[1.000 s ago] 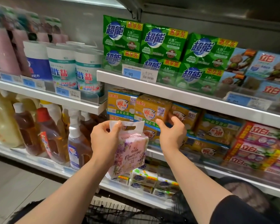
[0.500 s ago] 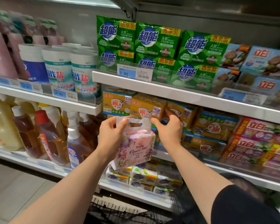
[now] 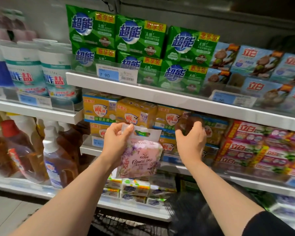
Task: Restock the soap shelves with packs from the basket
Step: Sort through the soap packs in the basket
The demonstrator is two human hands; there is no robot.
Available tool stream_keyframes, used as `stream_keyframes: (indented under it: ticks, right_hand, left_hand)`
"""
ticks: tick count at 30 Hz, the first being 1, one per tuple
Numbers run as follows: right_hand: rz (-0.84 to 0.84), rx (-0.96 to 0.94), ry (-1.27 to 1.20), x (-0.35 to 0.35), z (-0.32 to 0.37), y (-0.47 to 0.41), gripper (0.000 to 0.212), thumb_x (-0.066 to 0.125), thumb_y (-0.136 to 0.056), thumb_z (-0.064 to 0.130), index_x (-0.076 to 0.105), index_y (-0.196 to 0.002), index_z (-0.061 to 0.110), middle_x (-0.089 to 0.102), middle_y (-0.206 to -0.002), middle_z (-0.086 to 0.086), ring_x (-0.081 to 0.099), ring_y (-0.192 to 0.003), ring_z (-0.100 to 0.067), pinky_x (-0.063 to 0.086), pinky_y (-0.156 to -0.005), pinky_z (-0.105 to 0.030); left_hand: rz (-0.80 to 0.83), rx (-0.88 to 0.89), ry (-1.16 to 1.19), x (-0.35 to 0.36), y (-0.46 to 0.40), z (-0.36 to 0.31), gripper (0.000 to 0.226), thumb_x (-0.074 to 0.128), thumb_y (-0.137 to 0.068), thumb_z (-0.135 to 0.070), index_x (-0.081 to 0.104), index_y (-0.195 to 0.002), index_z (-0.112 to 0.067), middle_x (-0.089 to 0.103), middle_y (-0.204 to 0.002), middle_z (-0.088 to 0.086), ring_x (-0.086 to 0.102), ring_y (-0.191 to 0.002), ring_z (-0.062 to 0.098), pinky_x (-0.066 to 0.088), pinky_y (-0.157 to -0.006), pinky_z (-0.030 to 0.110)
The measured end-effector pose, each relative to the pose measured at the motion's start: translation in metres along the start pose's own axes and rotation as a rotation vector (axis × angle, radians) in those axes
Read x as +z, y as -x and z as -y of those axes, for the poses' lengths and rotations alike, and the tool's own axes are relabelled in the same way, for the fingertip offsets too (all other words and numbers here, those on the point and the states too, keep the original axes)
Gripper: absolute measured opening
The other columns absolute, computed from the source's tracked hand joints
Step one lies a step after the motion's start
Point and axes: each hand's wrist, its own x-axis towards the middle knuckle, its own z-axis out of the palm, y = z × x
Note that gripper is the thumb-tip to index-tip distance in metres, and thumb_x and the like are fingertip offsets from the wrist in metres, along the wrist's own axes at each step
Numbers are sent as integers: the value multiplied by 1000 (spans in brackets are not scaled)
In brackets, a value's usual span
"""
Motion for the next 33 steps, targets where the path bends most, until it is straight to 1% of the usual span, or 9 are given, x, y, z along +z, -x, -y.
stream_keyframes:
  ticks: [3,5,9,12,15,20,23,28,33]
  right_hand:
    - [-130,-544,382,9,-19,3,36,73,-66,5,54,-97,8,55,-95,-11,47,-88,-27,43,-75,-36]
    - [-96,-697,537,16,-22,3,43,73,-62,4,56,-101,10,57,-97,-12,47,-90,-29,43,-73,-39]
    - [186,-647,704,18,-9,-4,26,73,-63,-2,64,-86,4,61,-73,-18,61,-61,-38,46,-47,-35]
    - [367,-561,701,15,4,-12,20,49,-89,2,61,-106,4,64,-103,-20,63,-93,-40,48,-70,-41]
    - [451,-518,682,16,6,-16,25,41,-94,6,58,-113,8,61,-114,-15,58,-105,-35,45,-79,-38]
    - [264,-565,757,18,-5,-18,52,45,-84,1,51,-135,7,54,-135,-14,52,-123,-36,43,-103,-49]
    - [258,-551,778,14,-10,-20,63,67,-66,-1,58,-128,4,63,-123,-16,64,-104,-38,53,-86,-50]
    - [347,-537,766,3,-6,-17,24,55,-90,10,64,-113,10,67,-108,-9,64,-100,-31,52,-78,-37]
    - [355,-537,731,1,-8,-17,18,48,-94,10,63,-104,10,66,-100,-8,64,-93,-29,50,-71,-35]
  left_hand:
    - [-4,8,8,8,1,-1,23,61,-93,-16,53,-104,3,56,-90,3,65,-62,2,52,-53,18]
    - [27,17,5,10,2,-1,21,60,-93,-16,56,-99,3,59,-91,8,67,-65,6,53,-56,21]
    - [100,31,2,8,5,0,18,61,-92,-21,64,-95,-4,69,-92,20,70,-80,31,57,-67,39]
    - [107,36,19,10,7,0,15,60,-93,-19,67,-98,-6,72,-88,15,71,-78,28,58,-67,38]
    - [97,53,19,13,9,1,15,58,-94,-17,67,-98,-5,73,-86,12,72,-78,24,58,-64,32]
    - [85,78,-1,14,8,5,20,59,-95,-21,68,-97,-2,72,-89,18,71,-81,31,58,-71,42]
    - [82,101,-9,15,6,5,23,59,-95,-20,65,-89,1,68,-84,25,68,-76,34,56,-70,47]
    - [120,75,4,21,4,8,24,61,-94,-23,62,-81,-3,60,-80,27,61,-74,39,53,-70,48]
    - [141,20,63,27,6,12,23,59,-95,-16,58,-74,-7,60,-69,11,60,-61,23,51,-63,36]
